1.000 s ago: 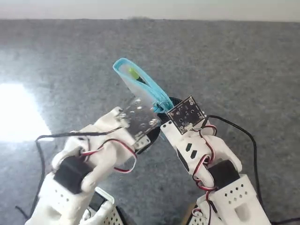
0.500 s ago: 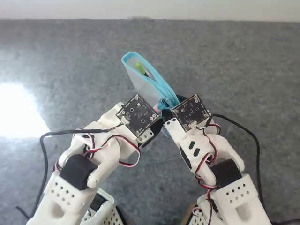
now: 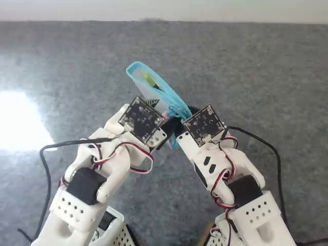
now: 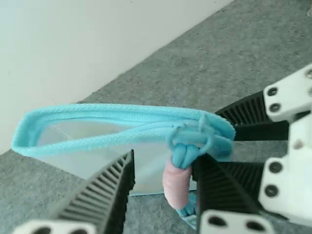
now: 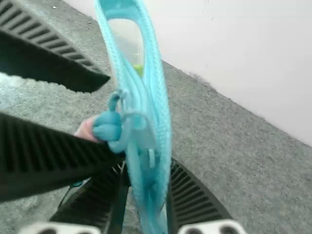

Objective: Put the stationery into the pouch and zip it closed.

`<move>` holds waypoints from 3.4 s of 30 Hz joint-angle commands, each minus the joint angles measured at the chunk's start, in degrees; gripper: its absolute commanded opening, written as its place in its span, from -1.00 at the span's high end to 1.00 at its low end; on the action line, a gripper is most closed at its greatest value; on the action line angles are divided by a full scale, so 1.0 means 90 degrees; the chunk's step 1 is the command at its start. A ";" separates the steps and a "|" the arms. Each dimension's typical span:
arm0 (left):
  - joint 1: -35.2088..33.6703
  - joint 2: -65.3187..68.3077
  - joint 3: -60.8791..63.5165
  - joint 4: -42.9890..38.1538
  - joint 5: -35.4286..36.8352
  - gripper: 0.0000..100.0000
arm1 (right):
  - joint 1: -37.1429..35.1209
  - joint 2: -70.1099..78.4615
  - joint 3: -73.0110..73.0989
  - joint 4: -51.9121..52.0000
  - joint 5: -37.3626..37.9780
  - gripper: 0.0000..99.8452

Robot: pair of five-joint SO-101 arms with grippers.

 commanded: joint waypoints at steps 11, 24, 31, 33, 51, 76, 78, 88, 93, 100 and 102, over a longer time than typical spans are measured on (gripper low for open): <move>0.0342 -0.0059 0.0298 -0.0225 0.0029 0.98 | 0.0073 0.0210 0.0303 0.0054 0.0059 0.98; 0.0342 -0.0010 -0.2037 0.1651 -0.0313 0.98 | 0.0073 0.0210 0.0303 0.0054 0.0059 0.98; -0.0430 0.0000 -0.2593 0.1954 -0.0518 0.98 | 0.0073 0.0210 0.0303 0.0083 0.0068 0.98; -0.0664 0.0000 -0.2584 0.1944 -0.0537 0.98 | 0.0073 0.0210 0.0313 0.0083 0.0078 0.98; -0.2579 0.0020 -0.2300 0.0801 -0.1045 0.98 | 0.0073 0.0210 0.0469 -0.0063 0.0098 0.99; -0.3692 0.0020 -0.1060 -0.0400 -0.1621 0.98 | 0.0083 0.0210 0.0469 -0.0063 0.0107 0.99; -0.3770 0.0020 -0.1050 -0.0410 -0.1631 0.98 | 0.0103 0.0210 0.0469 -0.0063 0.0107 0.99; -0.4337 0.0020 -0.0835 -0.0576 -0.2032 0.98 | 0.0103 0.0210 0.0469 -0.0054 0.0107 0.99; -0.4591 0.0020 -0.0327 -0.1143 -0.2120 0.98 | 0.0103 0.0210 0.0469 -0.0054 0.0107 0.99; -0.4835 -0.0039 0.0093 -0.1436 -0.2110 0.86 | 0.0112 0.0210 0.0469 -0.0073 0.0107 0.99; -0.4835 -0.0049 0.0093 -0.1436 -0.2081 0.65 | 0.0112 0.0210 0.0469 -0.0073 0.0098 0.99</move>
